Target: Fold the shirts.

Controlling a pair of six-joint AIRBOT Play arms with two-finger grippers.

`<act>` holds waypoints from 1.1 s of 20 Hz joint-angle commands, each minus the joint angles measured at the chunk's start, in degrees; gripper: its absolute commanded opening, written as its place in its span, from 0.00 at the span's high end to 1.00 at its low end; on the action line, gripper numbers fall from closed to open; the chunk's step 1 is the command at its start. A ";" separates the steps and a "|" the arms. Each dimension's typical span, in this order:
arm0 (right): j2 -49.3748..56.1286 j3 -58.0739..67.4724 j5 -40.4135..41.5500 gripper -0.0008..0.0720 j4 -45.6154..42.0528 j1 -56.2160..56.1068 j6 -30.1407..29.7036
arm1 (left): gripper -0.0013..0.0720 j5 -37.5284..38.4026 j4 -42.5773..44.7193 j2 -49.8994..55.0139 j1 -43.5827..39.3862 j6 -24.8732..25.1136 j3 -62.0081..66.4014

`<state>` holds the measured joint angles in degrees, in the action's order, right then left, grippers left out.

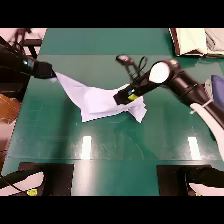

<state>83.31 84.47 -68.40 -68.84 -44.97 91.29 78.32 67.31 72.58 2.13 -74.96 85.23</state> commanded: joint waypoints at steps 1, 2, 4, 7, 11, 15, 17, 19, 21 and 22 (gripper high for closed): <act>1.57 -1.70 0.90 0.96 0.22 -3.54 0.13 | 0.95 0.35 8.66 1.22 0.04 -0.04 -2.64; 0.96 -1.70 0.72 0.79 0.17 -3.58 -0.02 | 0.95 0.46 9.14 1.20 0.04 -0.04 -2.54; -1.38 -1.70 0.13 0.36 0.15 -2.69 -0.35 | 0.95 0.50 9.05 1.20 0.04 -0.04 -2.54; -7.69 -1.70 -0.28 0.36 -0.04 0.50 -1.90 | 0.95 0.55 9.03 1.22 0.04 -0.04 -2.56; -11.78 -1.70 -2.25 0.36 -0.28 8.00 -2.43 | 0.95 -0.11 6.78 1.22 0.04 -0.04 -2.56; -4.66 -1.70 -2.93 0.37 -0.15 12.72 -4.39 | 0.95 -1.44 3.02 1.22 0.04 -0.04 -2.56; 0.70 -1.70 -2.08 0.37 1.46 13.79 -5.57 | 0.95 -1.38 1.90 1.22 0.04 -0.04 -2.56; 5.42 -1.01 0.09 0.37 5.84 14.34 -7.85 | 0.95 -1.38 1.60 1.22 0.04 -0.04 -2.56; 10.03 2.08 -0.02 0.37 6.23 13.86 -8.00 | 0.95 -1.38 1.60 1.22 0.04 -0.04 -2.56; 12.28 4.15 -0.46 0.37 6.32 13.77 -8.00 | 0.95 -1.38 1.60 1.25 0.04 -0.04 -2.56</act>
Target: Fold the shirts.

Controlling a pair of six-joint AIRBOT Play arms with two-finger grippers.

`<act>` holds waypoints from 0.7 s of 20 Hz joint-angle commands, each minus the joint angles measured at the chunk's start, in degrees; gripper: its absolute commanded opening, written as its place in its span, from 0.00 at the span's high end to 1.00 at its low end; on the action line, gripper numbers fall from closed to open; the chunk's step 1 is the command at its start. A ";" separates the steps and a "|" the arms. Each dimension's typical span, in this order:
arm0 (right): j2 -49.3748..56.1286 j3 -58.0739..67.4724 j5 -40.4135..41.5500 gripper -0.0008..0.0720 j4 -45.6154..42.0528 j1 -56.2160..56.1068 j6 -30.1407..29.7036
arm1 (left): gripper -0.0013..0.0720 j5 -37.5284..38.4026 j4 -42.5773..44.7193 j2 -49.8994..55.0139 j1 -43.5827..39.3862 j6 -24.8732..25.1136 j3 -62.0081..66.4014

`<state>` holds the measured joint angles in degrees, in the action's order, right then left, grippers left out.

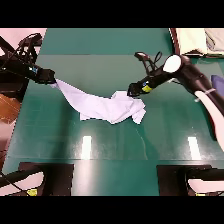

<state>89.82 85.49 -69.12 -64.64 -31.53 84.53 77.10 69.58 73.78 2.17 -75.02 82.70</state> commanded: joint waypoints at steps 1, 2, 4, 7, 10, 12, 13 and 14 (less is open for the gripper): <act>8.07 5.51 -0.24 0.37 2.01 -0.07 -1.25 | 0.95 -0.17 -0.72 0.02 0.00 0.02 -0.04; 10.05 7.67 -0.76 0.37 2.05 -0.20 -1.25 | 0.95 -0.17 -0.74 0.02 0.00 0.02 -0.04; 14.14 12.26 -3.15 0.37 2.05 -0.31 -1.25 | 0.95 -0.15 -0.85 0.04 0.00 0.02 -0.04; 18.40 17.35 -6.80 0.41 2.14 -0.31 -1.25 | 0.95 -0.11 -0.85 0.02 0.00 0.02 -0.02; 19.10 19.39 -5.77 0.79 2.12 -1.07 -2.51 | 0.95 -0.09 -0.92 0.02 0.00 0.02 -0.02; 18.93 21.46 -4.74 0.96 1.75 -1.49 -3.65 | 0.95 0.04 -1.03 0.02 0.00 0.02 -0.02; 18.34 22.82 -4.07 0.96 1.22 -1.49 -3.65 | 0.95 0.20 -1.07 -0.24 0.00 0.02 -0.02; 17.11 24.50 -3.91 0.96 -0.31 -1.29 -3.61 | 0.95 0.13 -0.98 -1.09 0.02 0.02 -0.02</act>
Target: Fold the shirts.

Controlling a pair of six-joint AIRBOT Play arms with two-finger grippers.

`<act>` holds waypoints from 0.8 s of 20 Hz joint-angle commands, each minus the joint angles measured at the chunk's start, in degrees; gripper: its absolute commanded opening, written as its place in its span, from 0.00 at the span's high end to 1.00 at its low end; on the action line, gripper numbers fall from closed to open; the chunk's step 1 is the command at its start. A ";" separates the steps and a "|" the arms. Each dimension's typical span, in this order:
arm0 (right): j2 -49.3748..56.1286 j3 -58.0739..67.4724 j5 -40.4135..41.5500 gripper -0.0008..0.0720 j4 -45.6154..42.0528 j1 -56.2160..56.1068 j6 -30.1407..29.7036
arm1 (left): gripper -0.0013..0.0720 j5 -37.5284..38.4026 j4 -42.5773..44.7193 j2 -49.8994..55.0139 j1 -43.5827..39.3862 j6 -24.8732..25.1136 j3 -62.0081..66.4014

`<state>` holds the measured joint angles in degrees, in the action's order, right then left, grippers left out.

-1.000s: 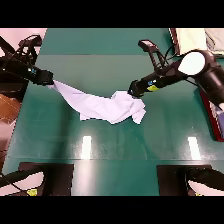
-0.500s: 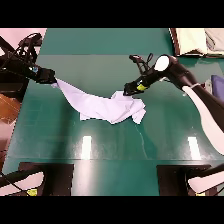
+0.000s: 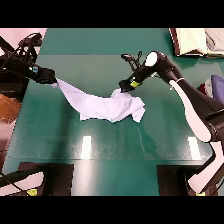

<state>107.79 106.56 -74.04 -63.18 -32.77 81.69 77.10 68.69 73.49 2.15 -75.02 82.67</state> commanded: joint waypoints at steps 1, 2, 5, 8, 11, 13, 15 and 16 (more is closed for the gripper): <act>-2.73 5.09 0.85 0.96 -4.33 0.35 -0.74 | 0.95 -0.46 0.33 -2.38 0.02 0.02 0.15; -5.33 6.93 0.66 0.96 -7.39 0.94 -0.74 | 0.95 -1.09 0.39 -4.28 0.04 0.02 0.87; -15.41 11.72 -0.83 0.96 -13.99 3.52 -0.66 | 0.95 -2.03 1.05 -11.61 0.02 0.00 7.54; -29.00 8.90 -0.09 0.96 -14.71 6.73 -0.48 | 0.95 -4.39 0.94 -18.10 0.02 -0.13 16.94; -40.19 6.10 -1.20 0.96 -14.95 9.18 2.21 | 0.95 -6.19 0.39 -22.97 0.02 -1.73 25.09; -45.44 5.31 -1.20 0.96 -14.97 10.45 3.72 | 0.95 -6.34 -0.68 -24.44 0.02 -2.54 29.33; -49.20 5.22 -1.42 0.96 -15.06 10.91 5.55 | 0.95 -6.05 -1.88 -24.85 0.02 -3.10 33.33; -50.77 5.22 -1.44 0.96 -15.06 10.91 6.54 | 0.95 -6.21 -2.71 -24.85 0.02 -3.06 35.06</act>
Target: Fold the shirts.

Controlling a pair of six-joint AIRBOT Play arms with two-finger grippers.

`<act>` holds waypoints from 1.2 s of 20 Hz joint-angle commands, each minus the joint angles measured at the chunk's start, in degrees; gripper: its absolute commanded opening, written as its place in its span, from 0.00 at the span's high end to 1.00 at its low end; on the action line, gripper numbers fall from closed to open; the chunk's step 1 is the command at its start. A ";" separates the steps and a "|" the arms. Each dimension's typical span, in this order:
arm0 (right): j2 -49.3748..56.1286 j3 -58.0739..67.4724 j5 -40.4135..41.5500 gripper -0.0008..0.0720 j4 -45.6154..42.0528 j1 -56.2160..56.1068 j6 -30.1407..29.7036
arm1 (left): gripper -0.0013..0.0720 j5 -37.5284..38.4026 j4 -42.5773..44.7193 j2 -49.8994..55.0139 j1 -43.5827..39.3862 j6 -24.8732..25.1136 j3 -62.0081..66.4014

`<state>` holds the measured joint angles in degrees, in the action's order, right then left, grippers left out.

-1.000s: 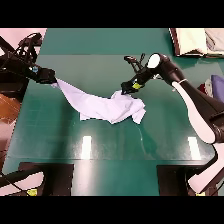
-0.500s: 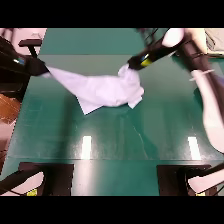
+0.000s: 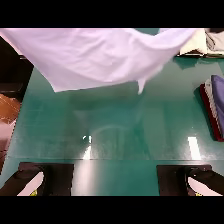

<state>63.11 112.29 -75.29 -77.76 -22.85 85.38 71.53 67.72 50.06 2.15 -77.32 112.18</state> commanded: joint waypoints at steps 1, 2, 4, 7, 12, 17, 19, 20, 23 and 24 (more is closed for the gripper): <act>-7.26 -0.50 -0.22 0.96 -0.48 0.98 3.85 | 0.95 -1.11 -2.45 -1.42 0.02 -0.72 6.36; -8.11 -0.50 -0.33 0.96 -0.50 0.98 5.38 | 0.95 -1.55 -2.67 -1.42 0.02 -0.72 6.38; -8.31 -0.55 -1.09 0.96 -1.03 0.98 7.85 | 0.95 -1.42 -2.54 -1.01 0.02 -0.72 5.20; -3.02 -0.55 -7.76 0.96 -6.49 0.92 11.89 | 0.95 1.05 -2.16 2.91 0.02 -0.72 -0.42; 16.83 -2.19 -18.71 0.96 -7.52 0.04 12.74 | 0.95 7.82 -2.14 17.49 0.02 -0.68 -12.59; 32.81 -9.55 -8.35 0.96 -7.19 -0.02 12.68 | 0.95 2.05 -1.49 36.09 0.02 -0.15 -18.75; 36.52 -7.76 -6.01 0.96 -5.49 0.24 11.96 | 0.95 -0.33 -1.22 40.81 0.02 -0.24 -18.75; 37.92 -5.86 -5.40 0.96 -4.04 0.76 11.19 | 0.94 -1.40 -1.18 42.10 0.02 -0.28 -18.75; 40.65 1.81 -4.81 0.32 2.91 3.61 9.94 | 0.14 -2.10 -0.37 42.14 0.13 -0.26 -18.43; 40.70 3.74 -5.40 0.32 5.33 5.05 8.41 | 0.16 -0.50 -0.42 41.51 0.70 -0.26 -18.18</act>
<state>101.19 111.02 -81.62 -78.94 -20.27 96.07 70.85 66.83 90.28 2.33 -77.67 93.93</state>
